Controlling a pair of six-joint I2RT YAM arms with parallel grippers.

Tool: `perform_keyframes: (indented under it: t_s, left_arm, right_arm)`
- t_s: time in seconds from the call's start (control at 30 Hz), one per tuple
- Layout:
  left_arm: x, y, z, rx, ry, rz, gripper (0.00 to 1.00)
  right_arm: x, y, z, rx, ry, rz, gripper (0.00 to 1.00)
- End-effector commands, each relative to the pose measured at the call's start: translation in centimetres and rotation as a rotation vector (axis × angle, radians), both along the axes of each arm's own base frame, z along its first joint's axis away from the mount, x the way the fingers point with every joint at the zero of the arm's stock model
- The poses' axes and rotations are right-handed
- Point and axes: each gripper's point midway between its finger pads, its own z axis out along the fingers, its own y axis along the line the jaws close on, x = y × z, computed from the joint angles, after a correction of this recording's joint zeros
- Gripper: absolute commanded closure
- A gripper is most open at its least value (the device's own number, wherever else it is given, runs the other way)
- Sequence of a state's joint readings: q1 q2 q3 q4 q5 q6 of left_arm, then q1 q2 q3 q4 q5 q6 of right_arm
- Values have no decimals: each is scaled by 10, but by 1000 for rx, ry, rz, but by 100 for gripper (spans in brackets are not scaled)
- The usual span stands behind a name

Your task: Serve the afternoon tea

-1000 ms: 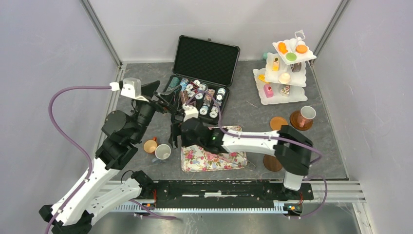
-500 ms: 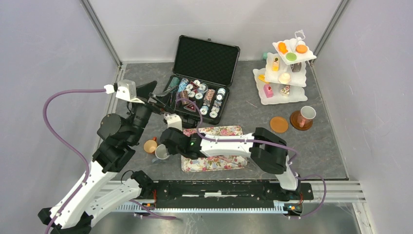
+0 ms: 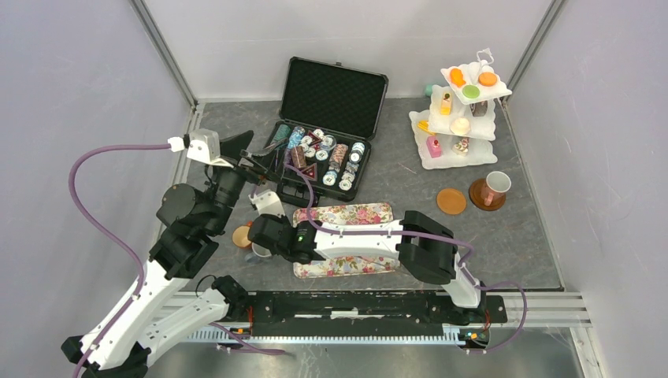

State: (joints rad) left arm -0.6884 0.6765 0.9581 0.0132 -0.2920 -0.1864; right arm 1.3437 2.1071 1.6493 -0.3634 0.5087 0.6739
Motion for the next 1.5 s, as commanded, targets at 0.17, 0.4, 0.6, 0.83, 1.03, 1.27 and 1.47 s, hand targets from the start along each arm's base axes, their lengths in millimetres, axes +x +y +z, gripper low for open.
perform_keyframes:
  t_s: [0.17, 0.4, 0.6, 0.83, 1.03, 1.27, 1.47]
  left_arm:
    - [1, 9, 10, -36, -15, 39, 0]
    - [4, 14, 7, -45, -3, 72, 0]
    - [7, 16, 4, -44, 9, 87, 0]
    - [9, 11, 1, -39, 19, 76, 0]
    - [11, 9, -1, -36, 26, 71, 0]
    - [22, 1, -15, -17, 62, 76, 0]
    - [20, 0, -13, -15, 41, 64, 0]
  right_arm:
    - [9, 12, 74, 86, -185, 126, 100]
    - [10, -16, 119, 141, -233, 189, 100]
    - [26, -89, 144, 73, -326, 197, 100]
    - [72, -229, 153, -23, -378, -66, 100]
    - [107, -366, 132, -110, -333, -419, 100]
    - [132, -477, 99, -89, -164, -710, 100]
    - [137, -526, 64, -28, -50, -838, 100]
